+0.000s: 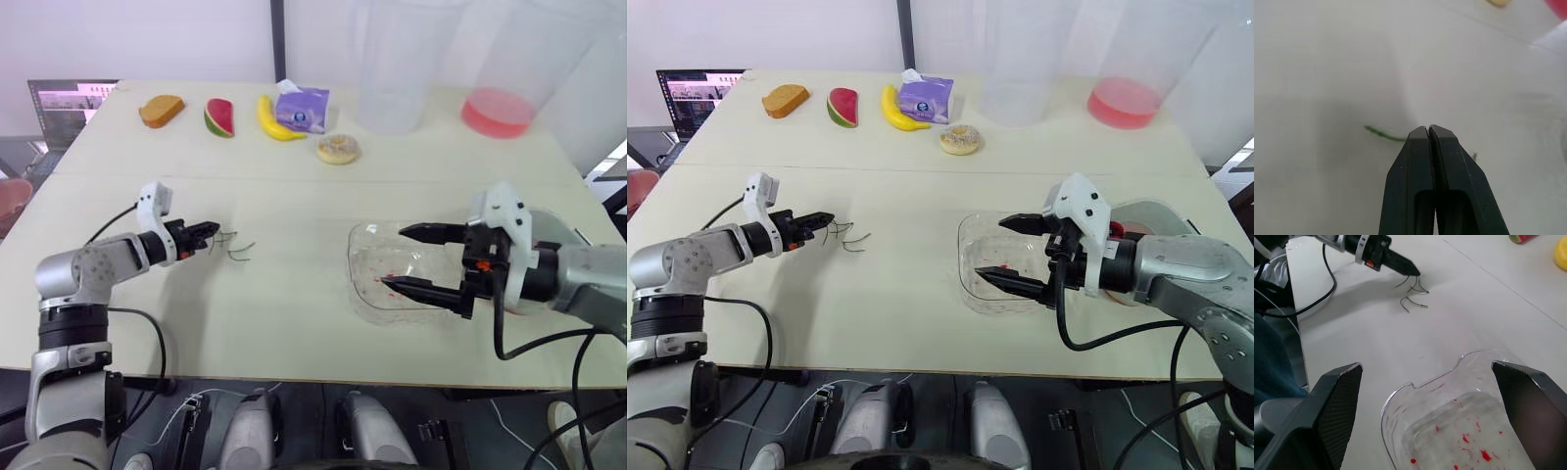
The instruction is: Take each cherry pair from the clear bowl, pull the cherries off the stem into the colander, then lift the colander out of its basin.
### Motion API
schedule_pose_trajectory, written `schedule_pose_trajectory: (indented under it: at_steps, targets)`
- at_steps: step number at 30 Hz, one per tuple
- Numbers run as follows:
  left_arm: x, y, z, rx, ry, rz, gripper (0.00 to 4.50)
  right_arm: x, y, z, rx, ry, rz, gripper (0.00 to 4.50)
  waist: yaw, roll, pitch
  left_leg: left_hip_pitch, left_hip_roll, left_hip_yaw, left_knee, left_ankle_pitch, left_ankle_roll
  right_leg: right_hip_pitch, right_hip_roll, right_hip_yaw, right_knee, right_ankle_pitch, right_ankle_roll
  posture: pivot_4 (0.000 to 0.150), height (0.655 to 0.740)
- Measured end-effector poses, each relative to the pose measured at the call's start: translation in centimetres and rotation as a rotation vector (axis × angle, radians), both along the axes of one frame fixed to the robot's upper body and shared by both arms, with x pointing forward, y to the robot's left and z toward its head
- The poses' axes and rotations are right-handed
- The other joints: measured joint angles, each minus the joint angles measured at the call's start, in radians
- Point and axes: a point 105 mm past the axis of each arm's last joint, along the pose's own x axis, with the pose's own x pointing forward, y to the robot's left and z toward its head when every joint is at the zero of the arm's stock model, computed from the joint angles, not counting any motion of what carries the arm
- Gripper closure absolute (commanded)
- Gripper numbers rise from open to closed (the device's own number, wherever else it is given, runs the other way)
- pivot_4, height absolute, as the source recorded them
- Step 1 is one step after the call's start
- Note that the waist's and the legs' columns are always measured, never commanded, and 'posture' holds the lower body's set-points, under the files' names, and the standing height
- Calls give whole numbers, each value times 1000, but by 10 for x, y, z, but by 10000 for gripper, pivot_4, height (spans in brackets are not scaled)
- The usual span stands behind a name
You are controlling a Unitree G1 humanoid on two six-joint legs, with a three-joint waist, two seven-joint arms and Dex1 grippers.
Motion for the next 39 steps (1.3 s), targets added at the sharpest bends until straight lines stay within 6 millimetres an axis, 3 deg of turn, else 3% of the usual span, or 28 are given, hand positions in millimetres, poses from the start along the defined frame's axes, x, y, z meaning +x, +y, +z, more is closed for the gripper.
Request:
schedule_pose_trajectory:
  at_steps: [4,5,7,14,17,21,24,27,33,39]
  targets:
    - [2,1,0,5,-15,6,45000,1,0,0,1,-1,-6,357,-1,0,0,0,0,0,0,0,0,0,0,0,0,0,0,1500,7400]
    - [2,1,0,6,-18,5,42127,1,0,0,1,-2,-8,109,-2,0,0,0,0,0,0,0,0,0,0,0,0,0,0,1500,7400]
    - [1,1,-2,9,-19,-1,35732,1,0,0,1,-3,-12,0,-3,0,0,0,0,0,0,0,0,0,0,0,0,0,0,1500,7400]
    - [1,1,-1,30,-52,-12,254,1,0,0,8,-1,-16,0,-2,0,0,0,0,0,0,0,0,0,0,0,0,0,0,1500,7400]
    - [3,1,9,55,-116,-23,254,0,1,1,18,4,-13,0,-2,0,0,0,0,0,0,0,0,0,0,0,0,0,0,1500,7400]
    - [2,-10,42,101,-285,-107,254,-1,-1,-2,33,26,-26,0,-1,0,0,0,0,0,0,0,0,0,0,0,0,0,0,1500,7400]
    - [-8,-27,78,172,-464,-251,254,-3,-3,-1,48,32,-49,0,-1,0,0,0,0,0,0,0,0,0,0,0,0,0,0,1500,7400]
    - [-33,-52,103,228,-607,-481,254,-6,-6,-3,65,49,-77,0,-2,0,0,0,0,1,0,0,0,0,0,0,0,0,0,1500,7400]
    - [-87,-80,104,320,-676,-916,254,-5,-23,-11,77,82,-206,0,-4,0,0,1,0,1,0,0,0,0,1,1,0,0,0,1500,7400]
    - [-102,-85,95,332,-692,-1042,254,-8,-46,-15,65,98,-344,0,-1,0,0,1,0,1,0,0,1,1,2,1,0,0,0,1500,7400]
